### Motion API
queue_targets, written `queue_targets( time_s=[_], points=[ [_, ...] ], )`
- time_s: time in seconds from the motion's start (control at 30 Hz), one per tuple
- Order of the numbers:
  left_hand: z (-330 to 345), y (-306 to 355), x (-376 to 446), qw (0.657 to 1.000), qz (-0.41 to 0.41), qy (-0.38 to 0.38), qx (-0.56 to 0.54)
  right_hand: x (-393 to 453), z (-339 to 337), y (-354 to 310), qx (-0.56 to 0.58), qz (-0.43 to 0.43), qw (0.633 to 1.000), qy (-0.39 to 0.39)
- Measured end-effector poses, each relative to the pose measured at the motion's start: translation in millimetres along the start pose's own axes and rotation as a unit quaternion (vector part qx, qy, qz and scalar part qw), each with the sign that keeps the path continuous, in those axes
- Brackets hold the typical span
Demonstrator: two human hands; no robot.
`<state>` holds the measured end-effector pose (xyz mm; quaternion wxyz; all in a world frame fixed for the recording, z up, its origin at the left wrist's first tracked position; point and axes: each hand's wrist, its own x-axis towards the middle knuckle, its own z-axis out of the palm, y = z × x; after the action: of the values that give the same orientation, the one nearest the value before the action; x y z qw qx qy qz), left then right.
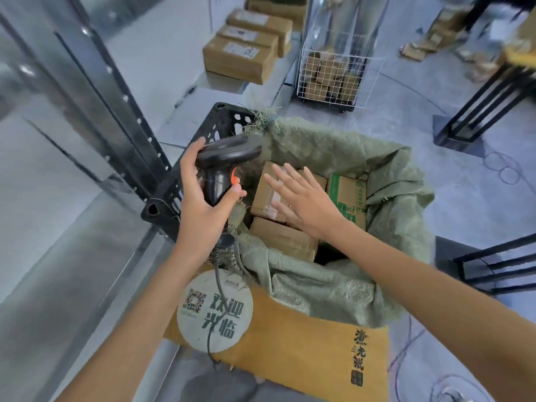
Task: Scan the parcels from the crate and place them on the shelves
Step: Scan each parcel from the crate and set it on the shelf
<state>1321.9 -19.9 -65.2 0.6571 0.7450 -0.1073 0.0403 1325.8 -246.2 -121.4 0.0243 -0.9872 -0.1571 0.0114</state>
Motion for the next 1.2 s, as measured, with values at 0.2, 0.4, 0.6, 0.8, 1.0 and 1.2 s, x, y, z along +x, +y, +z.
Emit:
queue_targets(
  time_s=[0.2, 0.4, 0.6, 0.8, 1.0, 1.2],
  points=[
    [-19.8, 43.4, -46.4, 0.991, 0.053, 0.107, 0.058, 7.5, -45.8, -43.8, 0.047, -0.027, 0.995, 0.082],
    [-56.7, 72.1, -125.8, 0.961, 0.052, 0.251, 0.108, -6.4, -76.4, -126.0, 0.121, -0.115, 0.978, 0.123],
    [-95.2, 99.2, -209.9, 0.920, 0.043, 0.357, 0.153, -33.2, -83.2, -221.3, 0.176, -0.231, 0.948, 0.130],
    [-133.2, 115.3, -269.5, 0.879, 0.043, 0.438, 0.183, -55.7, -79.2, -308.7, 0.218, -0.314, 0.919, 0.097],
    [-179.5, 128.0, -355.0, 0.828, 0.043, 0.514, 0.219, -83.0, -76.3, -411.8, 0.223, -0.407, 0.884, 0.057],
    [-231.6, 143.2, -473.1, 0.747, 0.036, 0.604, 0.275, -140.8, -65.0, -535.8, 0.220, -0.507, 0.833, 0.013]
  ],
)
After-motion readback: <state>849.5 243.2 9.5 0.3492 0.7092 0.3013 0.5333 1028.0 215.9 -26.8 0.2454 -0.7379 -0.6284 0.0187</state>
